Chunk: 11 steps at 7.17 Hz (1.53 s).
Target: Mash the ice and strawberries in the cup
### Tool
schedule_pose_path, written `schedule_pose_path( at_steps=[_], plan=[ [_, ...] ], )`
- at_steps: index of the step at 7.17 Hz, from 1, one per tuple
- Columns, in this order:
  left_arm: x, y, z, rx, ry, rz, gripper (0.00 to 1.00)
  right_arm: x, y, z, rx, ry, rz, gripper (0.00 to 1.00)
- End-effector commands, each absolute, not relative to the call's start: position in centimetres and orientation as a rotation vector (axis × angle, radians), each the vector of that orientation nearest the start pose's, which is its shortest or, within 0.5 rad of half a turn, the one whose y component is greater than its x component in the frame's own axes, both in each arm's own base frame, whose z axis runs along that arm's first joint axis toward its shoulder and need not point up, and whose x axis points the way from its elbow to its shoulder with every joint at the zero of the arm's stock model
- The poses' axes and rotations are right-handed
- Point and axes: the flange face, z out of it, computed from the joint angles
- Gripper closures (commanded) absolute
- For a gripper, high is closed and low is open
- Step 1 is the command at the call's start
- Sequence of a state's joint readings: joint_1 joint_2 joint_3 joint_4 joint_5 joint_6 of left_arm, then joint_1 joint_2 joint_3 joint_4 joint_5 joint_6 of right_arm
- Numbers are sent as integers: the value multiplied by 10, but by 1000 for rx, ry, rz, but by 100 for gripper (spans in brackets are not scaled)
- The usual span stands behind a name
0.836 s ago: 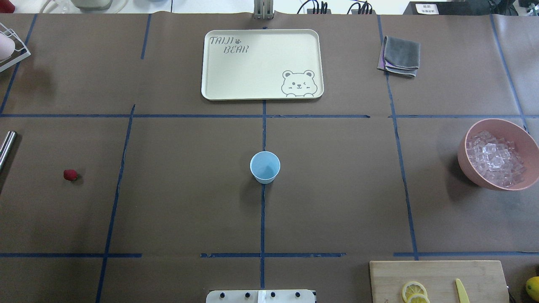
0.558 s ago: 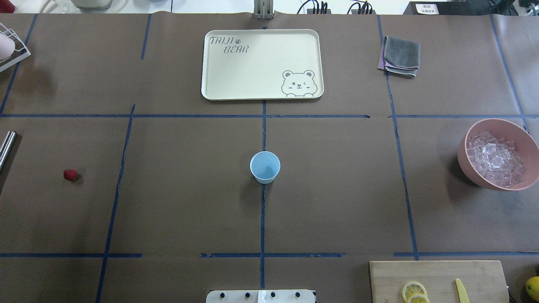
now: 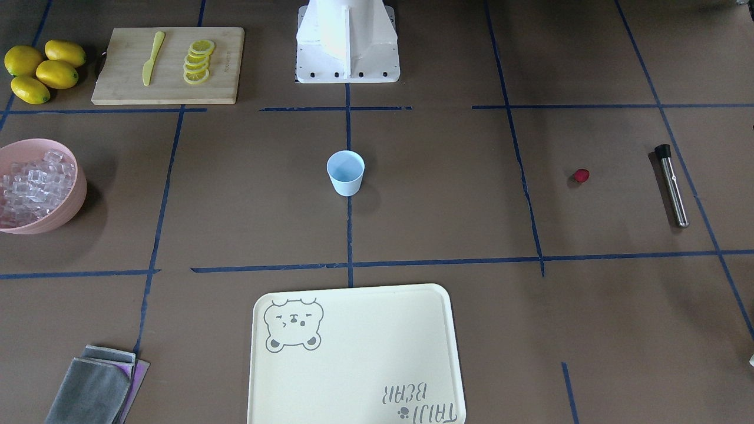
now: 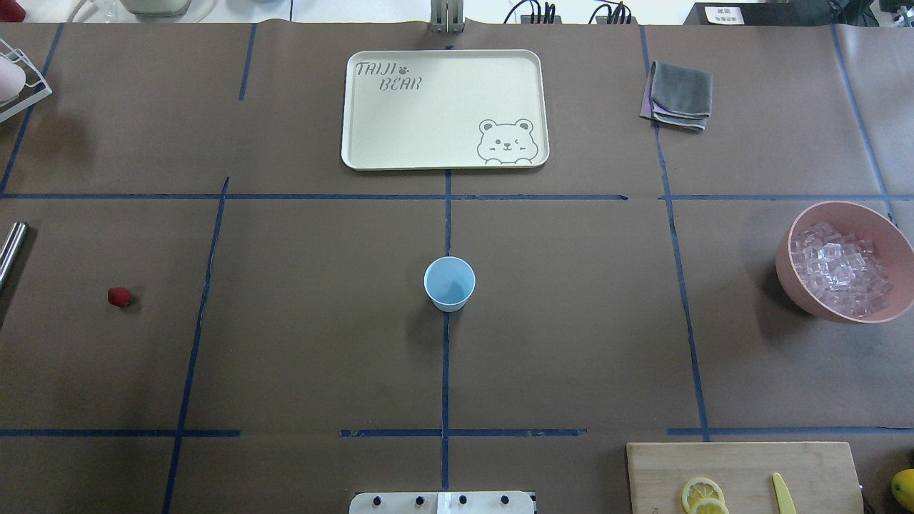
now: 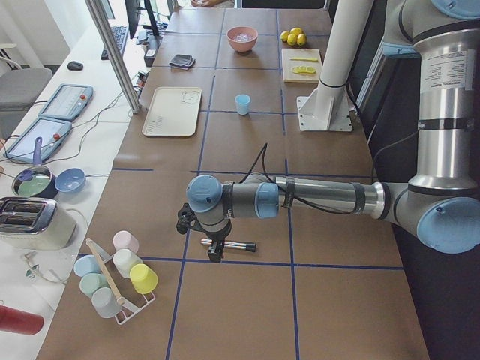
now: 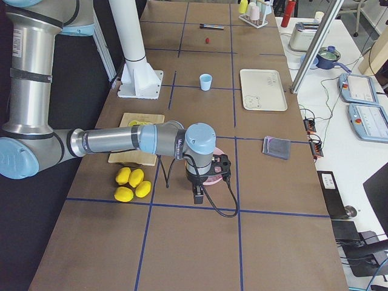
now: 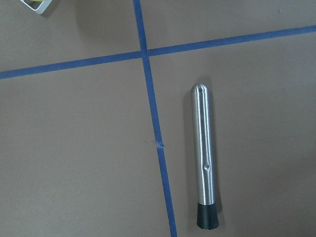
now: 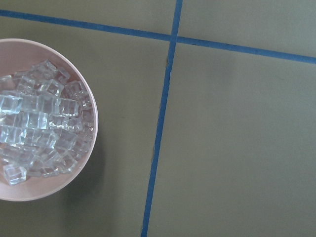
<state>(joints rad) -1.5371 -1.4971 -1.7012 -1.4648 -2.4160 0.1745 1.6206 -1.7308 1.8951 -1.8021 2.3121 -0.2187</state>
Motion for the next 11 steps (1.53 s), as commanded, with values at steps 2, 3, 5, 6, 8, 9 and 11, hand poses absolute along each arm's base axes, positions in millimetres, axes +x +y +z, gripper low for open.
schedule_pose_path(
  at_steps=[2,3,5,6,8,9,11],
  plan=[
    [-43,-458,636,9,847,170,0,54,-441,564,152,-739,-168,0],
    [-43,-457,636,7,848,169,0,16,-451,550,196,-749,-172,0],
    [-43,-457,641,0,848,166,0,-65,-470,513,247,-786,-179,0],
    [-43,-458,642,0,848,166,0,-101,-472,504,206,-807,-169,1],
    [-43,-458,644,-3,848,164,0,-134,-471,525,204,-793,-227,3],
    [-43,-458,643,-2,848,167,0,-144,-475,538,185,-789,-235,6],
    [-43,-458,643,-1,850,168,0,-149,-477,557,158,-784,-236,14]
  ],
)
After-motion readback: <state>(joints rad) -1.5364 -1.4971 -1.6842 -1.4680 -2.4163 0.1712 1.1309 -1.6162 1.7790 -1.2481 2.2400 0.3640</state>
